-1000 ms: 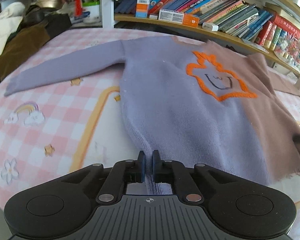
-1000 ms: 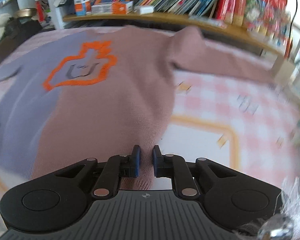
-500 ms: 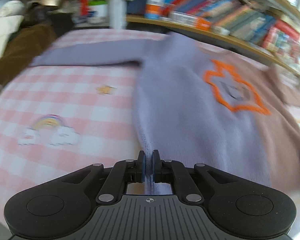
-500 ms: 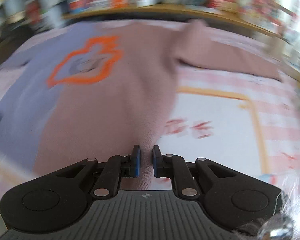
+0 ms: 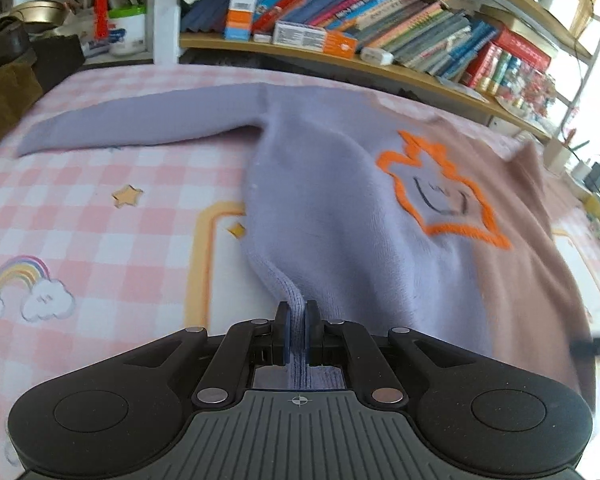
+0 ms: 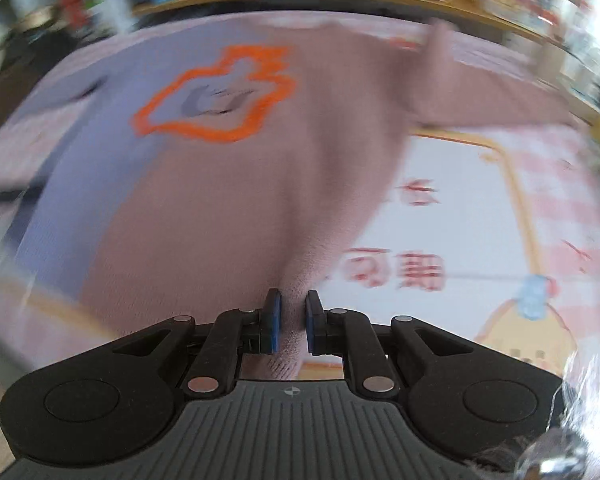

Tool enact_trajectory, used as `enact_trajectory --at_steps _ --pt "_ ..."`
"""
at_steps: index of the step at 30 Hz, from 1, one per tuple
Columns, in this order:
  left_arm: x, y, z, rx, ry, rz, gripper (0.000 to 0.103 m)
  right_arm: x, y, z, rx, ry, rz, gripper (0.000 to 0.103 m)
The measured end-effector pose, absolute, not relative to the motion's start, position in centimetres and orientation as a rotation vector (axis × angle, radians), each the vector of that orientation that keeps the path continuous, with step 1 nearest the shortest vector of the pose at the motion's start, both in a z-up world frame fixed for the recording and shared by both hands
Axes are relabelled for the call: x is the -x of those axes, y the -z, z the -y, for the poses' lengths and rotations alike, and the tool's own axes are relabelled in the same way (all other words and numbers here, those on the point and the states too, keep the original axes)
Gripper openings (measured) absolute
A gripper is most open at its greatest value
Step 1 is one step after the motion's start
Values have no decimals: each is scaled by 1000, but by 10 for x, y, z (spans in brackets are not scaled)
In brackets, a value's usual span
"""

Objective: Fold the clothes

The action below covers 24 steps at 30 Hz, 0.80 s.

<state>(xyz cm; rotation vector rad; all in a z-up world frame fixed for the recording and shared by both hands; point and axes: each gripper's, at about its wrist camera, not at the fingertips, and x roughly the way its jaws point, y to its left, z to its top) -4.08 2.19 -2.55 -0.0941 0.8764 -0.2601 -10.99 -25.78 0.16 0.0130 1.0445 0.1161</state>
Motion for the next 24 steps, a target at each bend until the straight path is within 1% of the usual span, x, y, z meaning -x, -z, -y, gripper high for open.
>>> enact_trajectory --at_steps 8,14,16,17,23,24 --pt "51 24 -41 137 222 -862 5 87 -2 269 -15 -23 -1010 11" --pt "70 24 -26 154 262 -885 5 63 1 284 9 68 -973 13" --pt "70 22 -26 150 253 -882 8 62 2 285 19 72 -967 13" --pt "70 21 -28 156 240 -875 11 64 1 284 24 71 -964 13" --pt "70 12 -44 198 188 -826 11 65 4 284 9 77 -951 14" --pt "69 11 -45 203 186 -823 16 65 3 283 8 80 -952 17"
